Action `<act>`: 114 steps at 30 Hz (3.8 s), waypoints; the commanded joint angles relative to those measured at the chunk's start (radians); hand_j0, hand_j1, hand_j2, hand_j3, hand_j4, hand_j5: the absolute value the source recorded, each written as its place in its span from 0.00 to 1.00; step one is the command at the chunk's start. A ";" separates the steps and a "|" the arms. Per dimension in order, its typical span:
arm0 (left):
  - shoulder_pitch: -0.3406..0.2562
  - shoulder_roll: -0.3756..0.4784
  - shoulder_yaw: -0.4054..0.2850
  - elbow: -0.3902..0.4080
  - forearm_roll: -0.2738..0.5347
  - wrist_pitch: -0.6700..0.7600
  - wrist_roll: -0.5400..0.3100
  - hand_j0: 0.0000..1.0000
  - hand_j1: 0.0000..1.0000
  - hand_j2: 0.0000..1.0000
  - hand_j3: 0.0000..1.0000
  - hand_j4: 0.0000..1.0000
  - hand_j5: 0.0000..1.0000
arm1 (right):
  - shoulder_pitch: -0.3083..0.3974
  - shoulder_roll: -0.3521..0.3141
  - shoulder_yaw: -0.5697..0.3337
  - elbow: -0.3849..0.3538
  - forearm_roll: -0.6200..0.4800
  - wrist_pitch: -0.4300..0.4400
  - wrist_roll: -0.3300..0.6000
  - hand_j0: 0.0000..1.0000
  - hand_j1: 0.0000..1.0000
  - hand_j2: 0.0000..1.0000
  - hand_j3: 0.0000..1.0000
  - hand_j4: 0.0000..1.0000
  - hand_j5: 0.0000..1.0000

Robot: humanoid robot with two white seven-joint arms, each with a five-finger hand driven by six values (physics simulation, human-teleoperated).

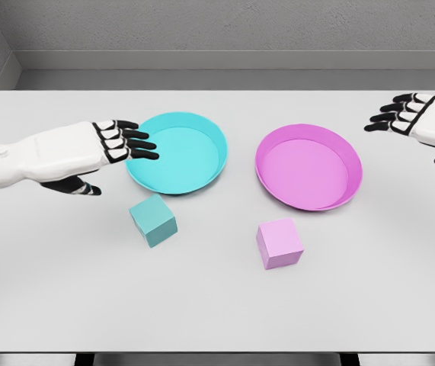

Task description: Place the blocks in the corresponding plates according to their colors

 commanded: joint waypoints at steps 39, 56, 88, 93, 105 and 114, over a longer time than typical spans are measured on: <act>-0.031 -0.152 -0.143 0.009 -0.070 0.090 -0.241 1.00 1.00 1.00 1.00 1.00 1.00 | -0.652 0.153 0.876 -0.018 0.001 0.003 0.000 1.00 1.00 1.00 1.00 1.00 1.00; -0.032 -0.201 -0.166 0.121 -0.148 0.086 -0.240 1.00 1.00 1.00 1.00 1.00 1.00 | -0.666 0.211 1.041 -0.020 0.022 0.003 0.000 1.00 1.00 1.00 1.00 1.00 1.00; -0.032 -0.235 -0.172 0.123 -0.184 0.050 -0.238 0.53 0.53 0.53 0.53 0.53 0.53 | -0.640 0.219 1.118 -0.020 0.101 0.003 0.000 0.98 0.98 0.98 0.98 0.98 0.98; -0.041 -0.234 -0.172 0.120 -0.184 0.032 -0.238 0.51 0.51 0.51 0.51 0.51 0.51 | -0.640 0.222 1.118 -0.020 0.101 0.003 0.000 0.89 0.89 0.89 0.89 0.89 0.89; -0.127 -0.235 -0.163 0.147 -0.164 0.001 -0.237 0.41 0.41 0.41 0.41 0.41 0.41 | -0.640 0.216 1.124 -0.020 0.101 0.003 0.000 0.83 0.83 0.83 0.83 0.83 0.83; -0.227 -0.301 -0.149 0.327 -0.148 0.001 -0.235 0.42 0.42 0.42 0.42 0.42 0.42 | -0.640 0.217 1.089 -0.018 0.098 0.003 0.000 0.79 0.79 0.79 0.79 0.79 0.79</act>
